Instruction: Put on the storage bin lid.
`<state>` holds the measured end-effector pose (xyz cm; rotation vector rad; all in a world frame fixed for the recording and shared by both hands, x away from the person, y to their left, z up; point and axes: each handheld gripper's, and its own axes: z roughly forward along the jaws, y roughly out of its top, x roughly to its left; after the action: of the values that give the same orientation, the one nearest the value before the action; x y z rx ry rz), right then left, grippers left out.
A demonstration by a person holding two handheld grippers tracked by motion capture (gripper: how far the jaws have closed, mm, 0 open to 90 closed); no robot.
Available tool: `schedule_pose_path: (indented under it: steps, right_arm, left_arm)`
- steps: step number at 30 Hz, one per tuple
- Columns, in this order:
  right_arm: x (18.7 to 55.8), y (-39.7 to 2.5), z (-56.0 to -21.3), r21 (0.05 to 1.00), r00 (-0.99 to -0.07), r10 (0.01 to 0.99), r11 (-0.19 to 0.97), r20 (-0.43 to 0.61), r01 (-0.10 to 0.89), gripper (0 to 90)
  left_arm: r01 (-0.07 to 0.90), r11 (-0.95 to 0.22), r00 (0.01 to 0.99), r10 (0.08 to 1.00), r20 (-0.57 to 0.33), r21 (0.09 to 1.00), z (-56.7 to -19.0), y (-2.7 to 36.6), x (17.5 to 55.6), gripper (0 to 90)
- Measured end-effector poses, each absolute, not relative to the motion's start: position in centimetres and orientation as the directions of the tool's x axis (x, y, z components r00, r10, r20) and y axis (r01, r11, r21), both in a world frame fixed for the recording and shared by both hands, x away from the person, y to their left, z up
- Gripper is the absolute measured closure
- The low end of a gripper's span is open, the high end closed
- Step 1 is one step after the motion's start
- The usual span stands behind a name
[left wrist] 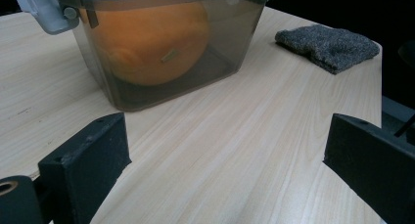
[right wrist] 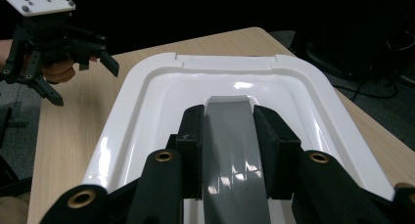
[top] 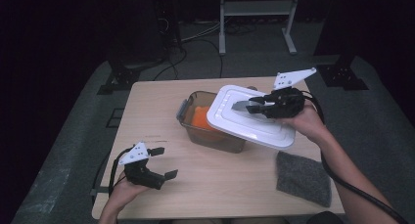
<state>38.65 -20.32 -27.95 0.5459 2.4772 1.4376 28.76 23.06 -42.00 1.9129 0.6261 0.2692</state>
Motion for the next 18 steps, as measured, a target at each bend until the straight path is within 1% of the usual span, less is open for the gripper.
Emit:
schedule_pose_path:
  steps: [18]
  right_arm:
    - [41.0, -16.5, -28.4, 0.861, -0.929, 0.37, 0.476, -0.009, 0.181, 65.3]
  left_arm:
    - [0.299, -0.3, 0.836, 0.54, -0.097, 0.906, -41.9, 23.3, 28.8, 2.3]
